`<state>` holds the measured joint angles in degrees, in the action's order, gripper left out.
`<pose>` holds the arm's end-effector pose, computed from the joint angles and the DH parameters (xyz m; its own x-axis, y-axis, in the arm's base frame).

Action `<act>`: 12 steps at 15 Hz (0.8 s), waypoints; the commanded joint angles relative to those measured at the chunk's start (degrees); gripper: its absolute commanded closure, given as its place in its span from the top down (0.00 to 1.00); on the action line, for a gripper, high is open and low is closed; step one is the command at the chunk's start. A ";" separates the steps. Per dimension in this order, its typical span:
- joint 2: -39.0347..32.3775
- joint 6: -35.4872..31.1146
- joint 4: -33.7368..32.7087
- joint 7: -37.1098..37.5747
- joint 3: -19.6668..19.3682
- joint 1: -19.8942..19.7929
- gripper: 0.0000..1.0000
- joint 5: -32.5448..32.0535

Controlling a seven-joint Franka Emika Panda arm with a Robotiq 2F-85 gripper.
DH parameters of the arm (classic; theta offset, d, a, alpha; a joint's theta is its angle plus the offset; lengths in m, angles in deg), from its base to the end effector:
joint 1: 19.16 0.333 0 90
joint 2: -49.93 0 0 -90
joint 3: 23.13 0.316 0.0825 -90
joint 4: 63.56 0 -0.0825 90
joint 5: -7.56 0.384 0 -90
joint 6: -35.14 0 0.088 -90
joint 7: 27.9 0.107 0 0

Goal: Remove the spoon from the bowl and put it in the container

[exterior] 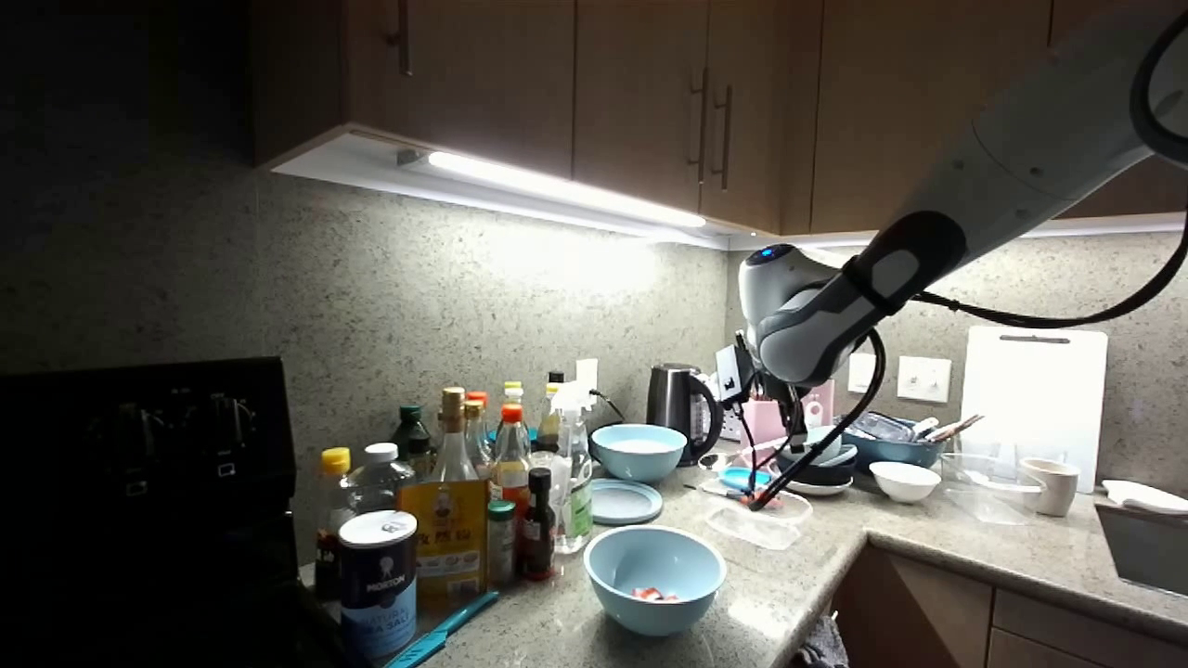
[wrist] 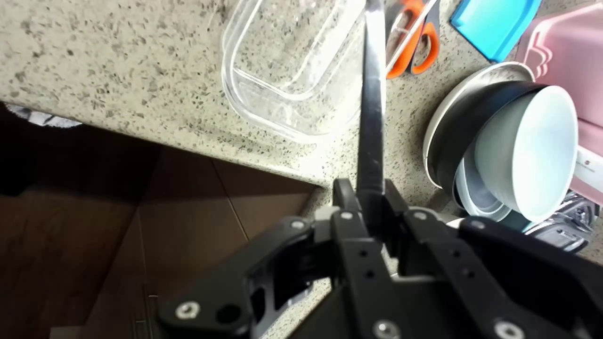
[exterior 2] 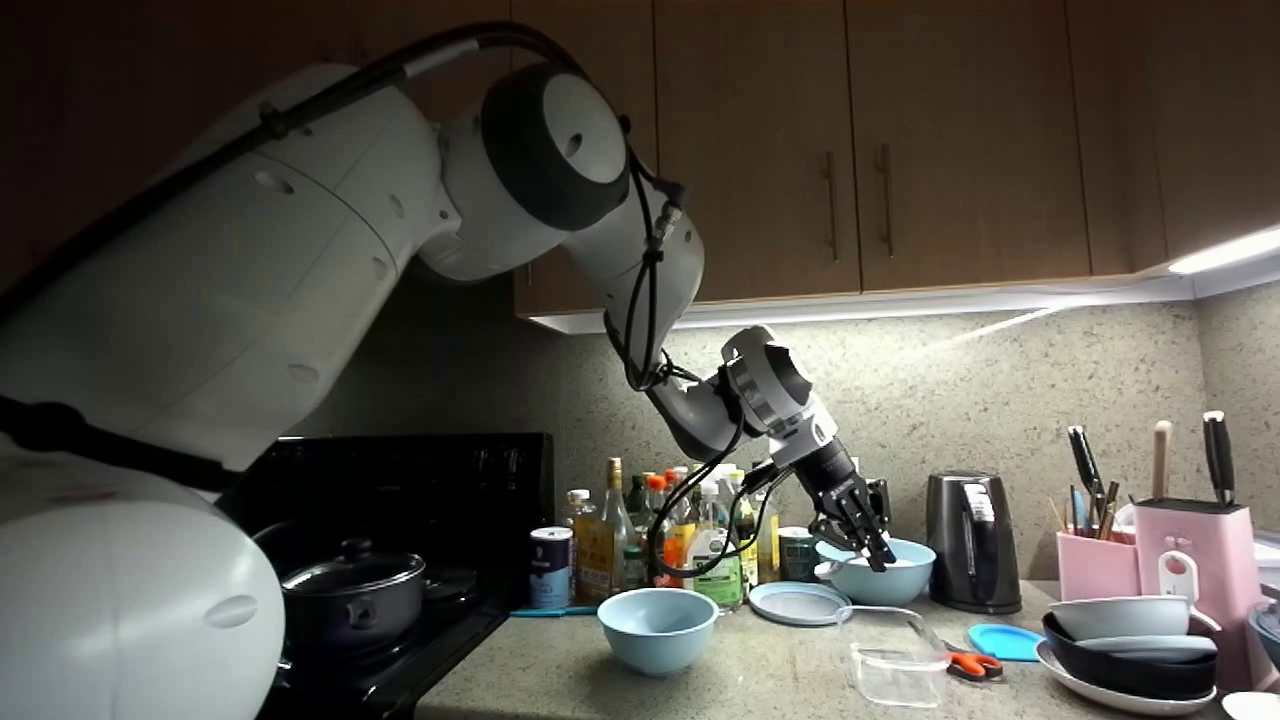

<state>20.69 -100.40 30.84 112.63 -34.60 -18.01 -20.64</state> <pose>0.6915 -0.1128 0.3455 -0.6714 -0.7078 0.2197 -0.7157 0.5423 -0.4401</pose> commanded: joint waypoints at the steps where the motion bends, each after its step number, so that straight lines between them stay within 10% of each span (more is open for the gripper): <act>1: -0.39 -0.08 -0.14 -0.57 -1.35 1.06 0.16 0.85; 12: -8.57 8.36 -13.67 -1.11 -0.80 -4.19 0.04 15.94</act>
<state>15.50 -95.88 23.06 112.63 -35.73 -20.49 -9.65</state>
